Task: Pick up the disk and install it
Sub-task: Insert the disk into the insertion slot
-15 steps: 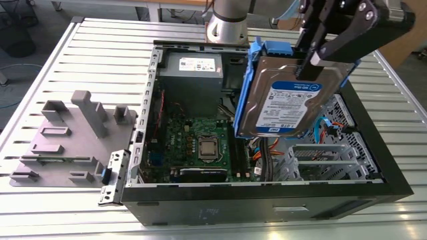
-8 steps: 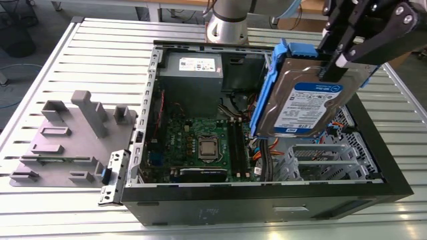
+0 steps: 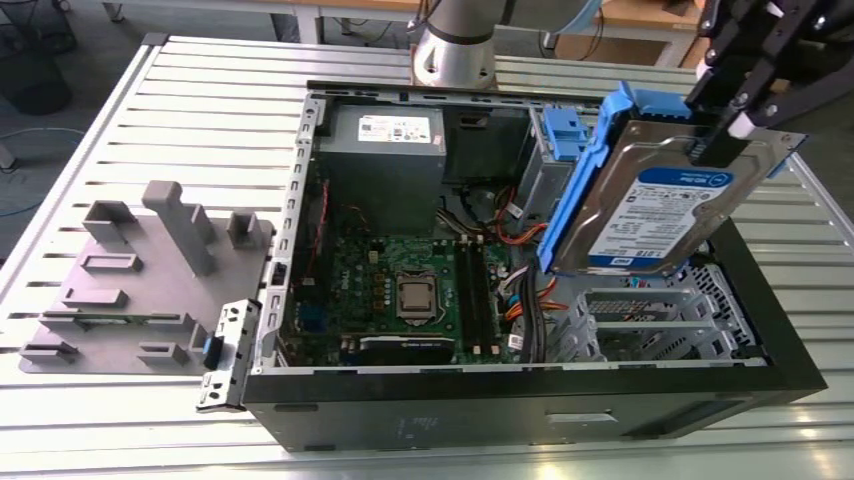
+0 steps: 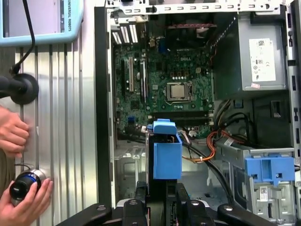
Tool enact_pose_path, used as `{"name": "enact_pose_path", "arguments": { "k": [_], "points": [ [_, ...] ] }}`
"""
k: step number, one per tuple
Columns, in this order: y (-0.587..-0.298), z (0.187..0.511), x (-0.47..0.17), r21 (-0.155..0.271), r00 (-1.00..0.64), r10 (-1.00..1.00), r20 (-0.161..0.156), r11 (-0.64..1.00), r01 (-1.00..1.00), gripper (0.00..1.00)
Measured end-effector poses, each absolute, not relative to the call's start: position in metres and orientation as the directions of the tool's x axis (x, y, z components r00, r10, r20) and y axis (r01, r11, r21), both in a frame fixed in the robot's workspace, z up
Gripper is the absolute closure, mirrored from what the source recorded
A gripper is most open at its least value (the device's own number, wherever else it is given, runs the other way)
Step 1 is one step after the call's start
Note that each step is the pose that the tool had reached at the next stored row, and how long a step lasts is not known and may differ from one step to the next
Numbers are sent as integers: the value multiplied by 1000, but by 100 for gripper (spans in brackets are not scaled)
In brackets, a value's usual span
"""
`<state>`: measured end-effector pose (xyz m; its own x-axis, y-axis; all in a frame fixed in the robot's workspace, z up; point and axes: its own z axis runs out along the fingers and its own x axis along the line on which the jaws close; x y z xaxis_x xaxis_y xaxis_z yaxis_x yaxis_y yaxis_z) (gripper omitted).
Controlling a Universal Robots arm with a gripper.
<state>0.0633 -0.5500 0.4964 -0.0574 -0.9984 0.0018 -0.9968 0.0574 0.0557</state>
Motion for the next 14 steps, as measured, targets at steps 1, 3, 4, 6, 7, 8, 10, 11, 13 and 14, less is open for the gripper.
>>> {"name": "enact_pose_path", "arguments": {
  "k": [1, 3, 4, 6, 7, 8, 10, 11, 13, 14],
  "points": [
    [-550, 496, 68, 56, -57, -998, 2, 57, -997, 65],
    [-550, 496, 76, 58, -57, -998, 2, 57, -997, 65],
    [-550, 496, 81, 59, -57, -998, 2, 57, -997, 65],
    [-550, 496, 90, 61, -57, -998, 2, 57, -997, 65],
    [-550, 495, 94, 62, -57, -998, 2, 57, -996, 65],
    [-550, 495, 98, 62, -57, -998, 2, 57, -996, 65],
    [-550, 495, 105, 63, -57, -998, 2, 57, -996, 65],
    [-550, 495, 108, 64, -57, -998, 2, 57, -996, 65],
    [-550, 495, 115, 65, -57, -998, 2, 57, -996, 65],
    [-550, 495, 116, 65, -57, -998, 2, 57, -996, 65]
  ]
}}
